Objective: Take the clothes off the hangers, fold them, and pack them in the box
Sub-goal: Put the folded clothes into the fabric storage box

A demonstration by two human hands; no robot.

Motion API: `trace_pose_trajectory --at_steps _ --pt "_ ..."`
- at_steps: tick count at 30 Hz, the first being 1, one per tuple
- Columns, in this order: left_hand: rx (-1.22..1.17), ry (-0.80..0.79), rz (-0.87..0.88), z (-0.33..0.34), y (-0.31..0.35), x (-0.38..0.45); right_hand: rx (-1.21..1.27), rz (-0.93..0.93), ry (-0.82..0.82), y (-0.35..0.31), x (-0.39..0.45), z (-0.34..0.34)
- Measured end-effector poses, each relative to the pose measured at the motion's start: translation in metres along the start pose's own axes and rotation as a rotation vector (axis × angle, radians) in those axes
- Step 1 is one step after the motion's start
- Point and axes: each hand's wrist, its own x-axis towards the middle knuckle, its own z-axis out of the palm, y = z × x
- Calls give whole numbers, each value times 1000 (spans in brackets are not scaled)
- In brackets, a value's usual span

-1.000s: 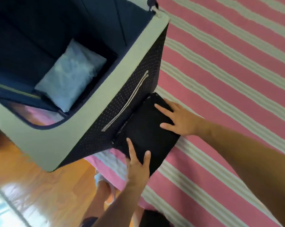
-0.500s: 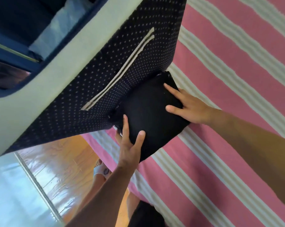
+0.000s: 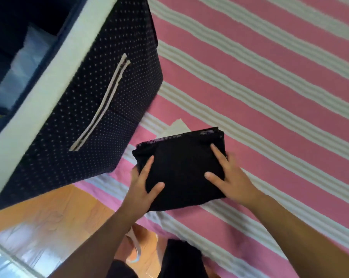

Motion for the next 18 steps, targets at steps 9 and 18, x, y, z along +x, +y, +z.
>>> trace_pose_trajectory --at_steps 9,18 --pt "-199 -56 -73 -1 6 12 246 39 -11 -3 30 11" --pt "-397 194 -77 27 -10 -16 181 -101 -126 -27 61 -11"
